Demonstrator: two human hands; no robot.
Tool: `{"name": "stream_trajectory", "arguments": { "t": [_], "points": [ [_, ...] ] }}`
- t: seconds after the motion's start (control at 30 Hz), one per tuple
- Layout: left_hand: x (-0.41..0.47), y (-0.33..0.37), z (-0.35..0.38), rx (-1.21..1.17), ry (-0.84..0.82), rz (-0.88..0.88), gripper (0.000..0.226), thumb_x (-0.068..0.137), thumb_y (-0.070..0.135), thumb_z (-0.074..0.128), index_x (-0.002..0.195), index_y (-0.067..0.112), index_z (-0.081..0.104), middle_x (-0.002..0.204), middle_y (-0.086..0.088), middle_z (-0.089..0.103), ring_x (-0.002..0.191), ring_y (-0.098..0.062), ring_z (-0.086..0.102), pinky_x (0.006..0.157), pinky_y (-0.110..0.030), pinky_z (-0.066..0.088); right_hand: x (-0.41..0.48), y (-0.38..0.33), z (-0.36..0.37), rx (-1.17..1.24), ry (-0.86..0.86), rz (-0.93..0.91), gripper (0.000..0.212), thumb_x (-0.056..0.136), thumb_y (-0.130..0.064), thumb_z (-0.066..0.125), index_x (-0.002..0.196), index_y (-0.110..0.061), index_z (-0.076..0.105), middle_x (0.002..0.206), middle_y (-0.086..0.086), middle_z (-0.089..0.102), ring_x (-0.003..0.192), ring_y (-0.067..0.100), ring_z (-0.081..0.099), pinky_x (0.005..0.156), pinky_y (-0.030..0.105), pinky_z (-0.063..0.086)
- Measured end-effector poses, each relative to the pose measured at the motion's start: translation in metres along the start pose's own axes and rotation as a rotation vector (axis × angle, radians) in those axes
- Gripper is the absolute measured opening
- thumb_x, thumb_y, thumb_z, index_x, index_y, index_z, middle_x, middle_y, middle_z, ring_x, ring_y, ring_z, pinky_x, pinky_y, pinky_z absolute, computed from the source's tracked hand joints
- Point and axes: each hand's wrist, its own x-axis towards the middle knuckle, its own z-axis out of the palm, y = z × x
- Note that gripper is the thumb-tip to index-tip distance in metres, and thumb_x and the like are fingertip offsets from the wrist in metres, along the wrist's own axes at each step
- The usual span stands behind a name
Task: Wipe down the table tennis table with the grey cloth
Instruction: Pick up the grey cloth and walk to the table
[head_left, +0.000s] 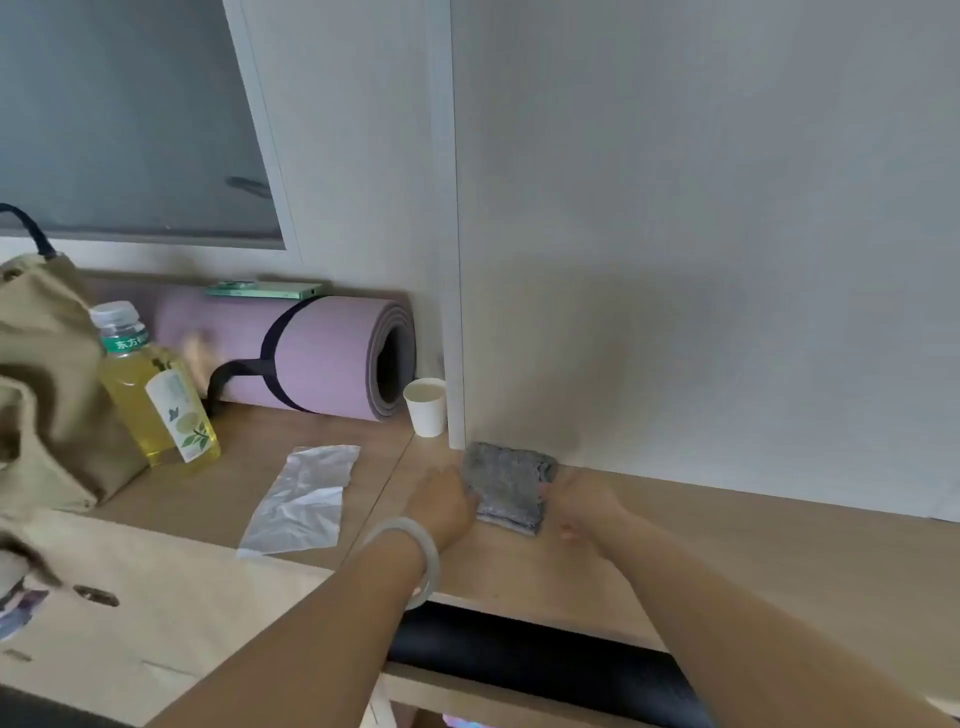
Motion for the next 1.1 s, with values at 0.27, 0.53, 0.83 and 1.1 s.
{"name": "stream_trajectory", "arguments": {
  "t": [0.27, 0.53, 0.83, 1.1],
  "points": [
    [0.076, 0.009, 0.023, -0.167, 0.060, 0.012, 0.044, 0.097, 0.034, 0.057, 0.124, 0.001, 0.052, 0.113, -0.010, 0.058, 0.106, -0.030, 0.059, 0.087, -0.035, 0.048, 0.061, -0.020, 0.031, 0.069, 0.149, 0.022, 0.049, 0.093, -0.030, 0.065, 0.131, -0.001, 0.053, 0.127, 0.017, 0.062, 0.109, 0.027, 0.060, 0.090, 0.037, 0.051],
    [0.047, 0.000, 0.044, -0.167, 0.290, 0.153, 0.018, 0.102, 0.034, 0.048, 0.093, 0.018, 0.047, 0.085, -0.006, 0.061, 0.078, -0.022, 0.060, 0.071, -0.031, 0.044, 0.062, 0.005, 0.052, -0.205, 0.214, -0.183, 0.026, 0.100, -0.043, 0.049, 0.102, -0.021, 0.063, 0.102, 0.000, 0.067, 0.102, 0.023, 0.064, 0.083, 0.030, 0.047],
    [-0.026, -0.013, 0.041, -0.568, 0.441, -0.250, 0.003, 0.103, 0.020, 0.049, 0.103, 0.017, 0.048, 0.084, 0.004, 0.060, 0.079, -0.018, 0.059, 0.060, -0.024, 0.040, 0.040, 0.018, 0.028, 0.483, -0.278, -0.203, 0.021, 0.097, -0.008, 0.061, 0.115, -0.001, 0.057, 0.080, 0.006, 0.058, 0.057, 0.012, 0.054, 0.047, 0.018, 0.045],
    [-0.142, -0.014, 0.035, -0.885, 0.683, -0.555, 0.009, 0.104, 0.024, 0.048, 0.104, 0.025, 0.056, 0.092, -0.010, 0.072, 0.085, -0.030, 0.069, 0.078, -0.049, 0.058, -0.045, -0.001, 0.070, 0.114, -0.275, -0.691, 0.031, 0.087, -0.023, 0.073, 0.108, -0.024, 0.051, 0.100, -0.005, 0.051, 0.090, 0.010, 0.053, 0.079, 0.020, 0.044]
  ]
}}
